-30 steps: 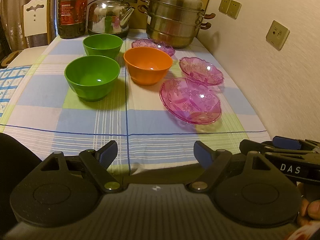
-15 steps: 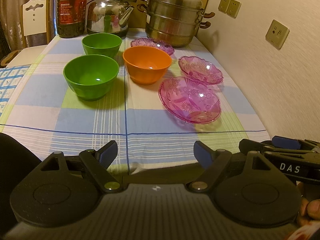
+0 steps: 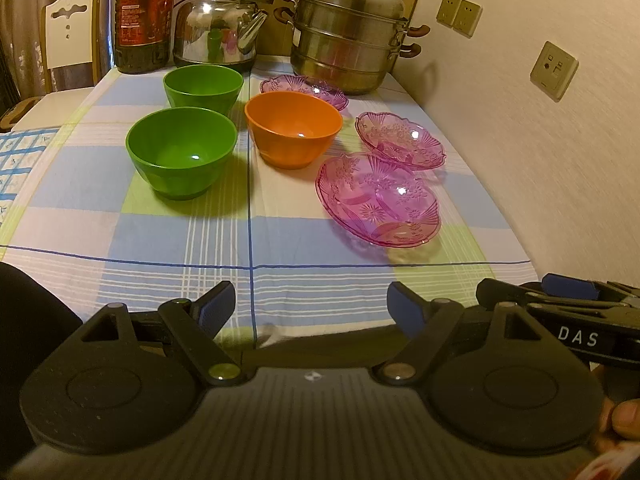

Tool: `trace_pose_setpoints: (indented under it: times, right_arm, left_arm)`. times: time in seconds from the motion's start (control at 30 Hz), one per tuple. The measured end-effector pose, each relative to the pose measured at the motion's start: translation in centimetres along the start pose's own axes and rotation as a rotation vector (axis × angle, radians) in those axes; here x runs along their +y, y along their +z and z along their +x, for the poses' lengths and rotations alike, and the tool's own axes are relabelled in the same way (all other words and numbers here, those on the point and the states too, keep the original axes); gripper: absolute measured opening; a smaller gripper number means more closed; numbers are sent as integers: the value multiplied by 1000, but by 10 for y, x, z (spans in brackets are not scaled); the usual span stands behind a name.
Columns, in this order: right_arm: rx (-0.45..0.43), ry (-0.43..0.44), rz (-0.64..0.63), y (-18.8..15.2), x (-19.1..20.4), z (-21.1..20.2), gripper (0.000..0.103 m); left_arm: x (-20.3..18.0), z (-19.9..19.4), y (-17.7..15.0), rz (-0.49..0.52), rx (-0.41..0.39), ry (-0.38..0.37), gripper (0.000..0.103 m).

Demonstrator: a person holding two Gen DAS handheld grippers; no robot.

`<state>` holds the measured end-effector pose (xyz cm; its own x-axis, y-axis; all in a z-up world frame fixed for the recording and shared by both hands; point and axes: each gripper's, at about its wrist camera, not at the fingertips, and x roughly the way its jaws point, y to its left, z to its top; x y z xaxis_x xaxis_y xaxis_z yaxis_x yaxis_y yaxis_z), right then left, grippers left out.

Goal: Organize plates and bowls

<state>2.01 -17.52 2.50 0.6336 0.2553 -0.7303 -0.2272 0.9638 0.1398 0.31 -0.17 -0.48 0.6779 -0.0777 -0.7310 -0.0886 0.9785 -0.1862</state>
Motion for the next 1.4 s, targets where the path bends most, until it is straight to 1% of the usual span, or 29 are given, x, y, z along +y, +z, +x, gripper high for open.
trace_pose_setpoints:
  times: [0.67,0.77,0.93,1.1,1.3,1.4]
  right_arm:
    - [-5,-3,24,-2,-4,2,89]
    - [-6,-9,37,1,-7,3,89]
    - [-19,-20,54,7,-13,4,89]
    - [-36,-26,82,23,-24,12,89]
    - [-43,-43,109,40,-39,37,89]
    - [-40,-49,123,50,-49,54,89]
  left_arm:
    - [0,4,0,-14,2,-10,81]
    - [1,7,4,-22,3,-20,81]
    - [8,15,20,-52,2,-53,80]
    - [13,30,40,-71,-10,-87,80]
    - [18,67,61,-82,10,-108,80]
    - [18,91,69,-62,36,-114,75]
